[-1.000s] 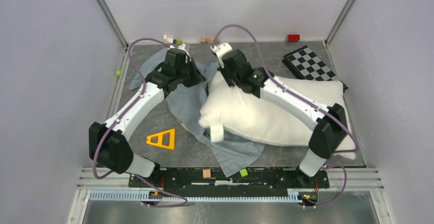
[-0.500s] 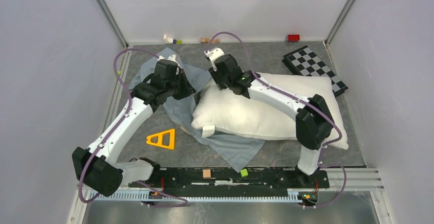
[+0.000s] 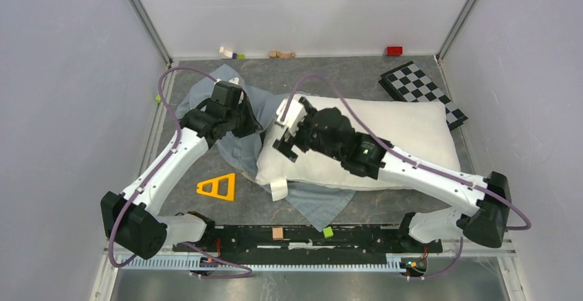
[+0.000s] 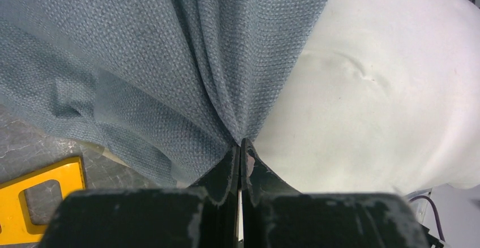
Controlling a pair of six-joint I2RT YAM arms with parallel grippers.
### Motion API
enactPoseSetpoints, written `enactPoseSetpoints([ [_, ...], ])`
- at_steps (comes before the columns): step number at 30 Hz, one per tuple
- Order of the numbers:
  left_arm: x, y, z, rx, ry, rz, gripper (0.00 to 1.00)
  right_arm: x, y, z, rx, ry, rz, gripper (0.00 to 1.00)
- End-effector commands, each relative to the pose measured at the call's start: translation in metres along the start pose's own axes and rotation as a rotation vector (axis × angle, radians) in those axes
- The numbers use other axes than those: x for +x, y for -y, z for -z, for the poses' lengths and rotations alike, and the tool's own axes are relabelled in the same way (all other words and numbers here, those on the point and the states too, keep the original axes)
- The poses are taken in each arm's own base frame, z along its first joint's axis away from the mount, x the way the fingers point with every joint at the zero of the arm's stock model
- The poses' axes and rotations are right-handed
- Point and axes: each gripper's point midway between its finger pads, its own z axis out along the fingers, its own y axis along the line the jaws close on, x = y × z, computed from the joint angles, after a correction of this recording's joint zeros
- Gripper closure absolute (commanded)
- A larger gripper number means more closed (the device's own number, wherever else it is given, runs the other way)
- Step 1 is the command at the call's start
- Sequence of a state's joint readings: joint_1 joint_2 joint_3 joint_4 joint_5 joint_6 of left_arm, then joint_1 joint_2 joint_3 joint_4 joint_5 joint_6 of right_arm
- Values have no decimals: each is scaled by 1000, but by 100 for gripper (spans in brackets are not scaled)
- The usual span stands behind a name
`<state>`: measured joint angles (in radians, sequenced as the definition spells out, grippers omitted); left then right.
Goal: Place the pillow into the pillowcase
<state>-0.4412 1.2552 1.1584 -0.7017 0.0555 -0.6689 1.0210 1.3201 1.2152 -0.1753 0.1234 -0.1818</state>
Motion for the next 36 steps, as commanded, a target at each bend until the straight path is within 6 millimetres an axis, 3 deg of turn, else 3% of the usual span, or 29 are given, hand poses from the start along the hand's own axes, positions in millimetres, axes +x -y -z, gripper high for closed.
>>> enactPoseSetpoints([
  [1,-7,9,7,15,9,-6,98,65,-33,-21,-69,-110,167,2],
  [5,-10,14,11,23,6,-7,98,113,-47,-36,-50,-225,252,2],
  [8,-9,18,14,39,-8,-19,98,139,-44,-47,7,-287,277,3],
  [9,-9,19,15,44,-14,-26,98,144,-40,-51,41,-306,280,15],
  [12,-2,19,20,51,-51,-47,98,130,-9,-52,171,-336,254,79],
  [14,5,18,23,58,-72,-59,98,103,13,-49,219,-295,188,99],
  [17,21,20,28,83,-126,-85,98,58,47,-44,306,-248,132,100],
  [19,31,23,35,98,-150,-108,98,47,60,-50,339,-264,107,100],
  [24,38,39,71,182,-158,-90,97,95,72,-80,381,-351,-22,100],
  [31,33,72,131,348,-132,43,98,169,62,-95,488,-419,-215,100],
  [33,29,80,137,389,-110,91,98,176,58,-95,502,-412,-277,100],
  [36,24,89,122,431,-95,188,98,167,41,-96,439,-334,-377,100],
])
